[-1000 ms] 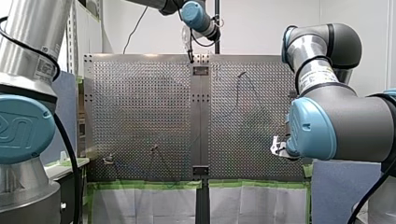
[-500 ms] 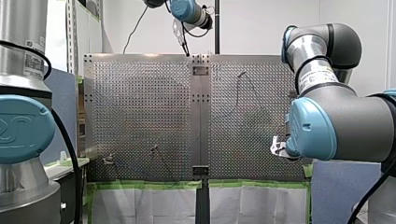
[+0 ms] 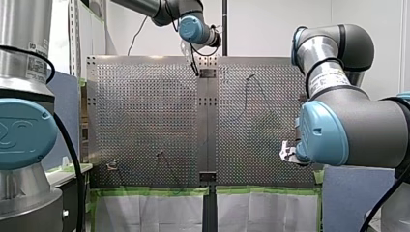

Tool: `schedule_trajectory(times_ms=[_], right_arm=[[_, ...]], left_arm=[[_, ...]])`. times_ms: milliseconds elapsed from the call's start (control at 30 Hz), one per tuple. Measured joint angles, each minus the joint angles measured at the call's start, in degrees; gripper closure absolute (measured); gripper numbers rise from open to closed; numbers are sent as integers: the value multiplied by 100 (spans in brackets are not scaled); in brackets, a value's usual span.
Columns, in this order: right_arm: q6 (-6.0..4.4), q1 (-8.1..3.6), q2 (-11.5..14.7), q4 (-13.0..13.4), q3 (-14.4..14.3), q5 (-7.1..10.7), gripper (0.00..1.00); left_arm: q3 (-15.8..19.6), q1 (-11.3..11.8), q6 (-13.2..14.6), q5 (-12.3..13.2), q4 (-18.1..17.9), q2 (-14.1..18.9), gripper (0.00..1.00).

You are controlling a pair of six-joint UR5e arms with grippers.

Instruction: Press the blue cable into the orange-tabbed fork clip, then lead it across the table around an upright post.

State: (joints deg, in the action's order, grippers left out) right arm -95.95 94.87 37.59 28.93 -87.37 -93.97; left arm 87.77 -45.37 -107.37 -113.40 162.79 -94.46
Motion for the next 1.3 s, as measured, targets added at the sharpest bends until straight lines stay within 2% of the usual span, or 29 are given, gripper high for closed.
schedule_trajectory(times_ms=[300, 633, 900, 1300], right_arm=[[4, 1, 0, 1, 0, 0, 100], [4, 0, 0, 6, -2, 0, 100], [4, 0, 0, 8, 2, 0, 100], [4, 0, 0, 8, -1, 0, 100]], left_arm=[[488, 0, -252, -21, -489, -5, 0], [1035, 0, -371, -176, -982, -7, 0], [1484, -31, -538, -454, -1029, -9, 0], [2168, -17, -593, -828, -986, -18, 0]])
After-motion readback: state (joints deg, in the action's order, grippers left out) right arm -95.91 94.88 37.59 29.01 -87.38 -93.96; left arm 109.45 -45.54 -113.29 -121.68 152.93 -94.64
